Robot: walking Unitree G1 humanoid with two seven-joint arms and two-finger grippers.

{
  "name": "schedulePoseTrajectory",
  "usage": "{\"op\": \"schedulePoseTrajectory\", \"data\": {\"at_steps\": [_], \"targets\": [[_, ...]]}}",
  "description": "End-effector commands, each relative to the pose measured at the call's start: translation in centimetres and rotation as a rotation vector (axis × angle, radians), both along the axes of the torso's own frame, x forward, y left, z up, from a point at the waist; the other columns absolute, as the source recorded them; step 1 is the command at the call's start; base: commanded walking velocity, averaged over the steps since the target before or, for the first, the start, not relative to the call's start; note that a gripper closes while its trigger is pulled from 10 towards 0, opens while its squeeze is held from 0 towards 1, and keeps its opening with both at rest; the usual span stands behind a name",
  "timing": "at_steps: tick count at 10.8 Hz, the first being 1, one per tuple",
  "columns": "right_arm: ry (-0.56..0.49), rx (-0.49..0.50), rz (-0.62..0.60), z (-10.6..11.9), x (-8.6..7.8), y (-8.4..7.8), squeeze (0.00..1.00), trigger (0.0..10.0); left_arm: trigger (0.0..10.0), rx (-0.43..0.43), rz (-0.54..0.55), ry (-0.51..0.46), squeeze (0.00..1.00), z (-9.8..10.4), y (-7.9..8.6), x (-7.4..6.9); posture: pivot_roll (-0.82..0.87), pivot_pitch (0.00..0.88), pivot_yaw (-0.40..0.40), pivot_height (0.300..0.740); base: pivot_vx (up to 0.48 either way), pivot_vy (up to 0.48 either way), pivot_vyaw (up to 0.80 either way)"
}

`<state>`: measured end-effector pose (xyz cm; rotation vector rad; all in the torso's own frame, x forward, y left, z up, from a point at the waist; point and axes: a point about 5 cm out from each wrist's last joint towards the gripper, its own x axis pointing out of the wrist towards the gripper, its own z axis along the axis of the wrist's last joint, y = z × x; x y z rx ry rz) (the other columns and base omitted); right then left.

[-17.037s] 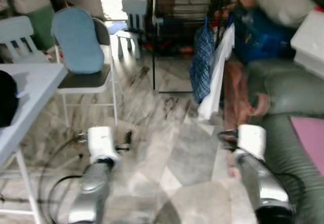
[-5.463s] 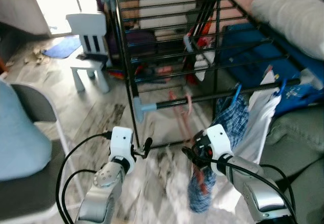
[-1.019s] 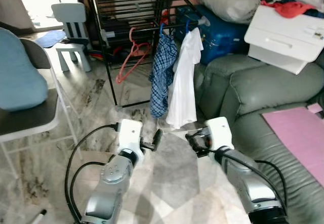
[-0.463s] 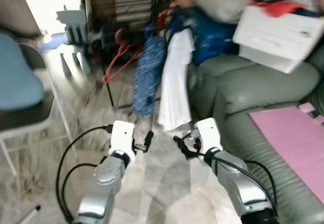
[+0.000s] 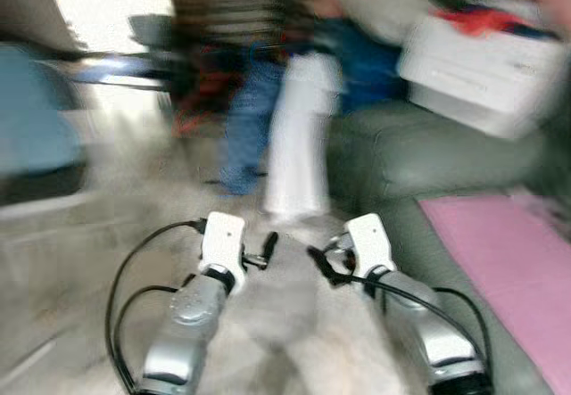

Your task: Hang hanger

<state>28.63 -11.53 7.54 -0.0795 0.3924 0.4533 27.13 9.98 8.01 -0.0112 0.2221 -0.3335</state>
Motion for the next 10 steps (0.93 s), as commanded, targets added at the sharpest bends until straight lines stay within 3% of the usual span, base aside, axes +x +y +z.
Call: {"op": "schedulePoseTrajectory", "data": {"at_steps": [1,7,9,10], "targets": [[-0.013,0.003,0.012,0.3,0.0,0.3,0.0,10.0,10.0,0.018,0.007,-0.005,0.0,0.1,0.2,0.3,-0.09,0.0,0.037,0.74,0.0,0.0,0.8],[-0.015,0.0,0.044,0.2,-0.2,0.7,0.0,10.0,10.0,0.009,0.034,-0.02,0.0,0.2,0.4,0.5,-0.09,0.0,0.04,0.74,0.0,0.0,0.8],[-0.057,0.005,0.019,0.5,-0.2,0.4,0.0,10.0,10.0,0.0,0.114,-0.038,0.0,0.3,1.2,0.6,-0.08,0.0,0.032,0.74,0.0,0.0,0.8],[-0.088,0.037,-0.019,0.9,0.0,0.1,0.0,10.0,10.0,0.035,0.2,-0.053,0.0,0.0,2.6,0.4,-0.06,0.0,0.026,0.74,0.0,0.0,0.63]]}}
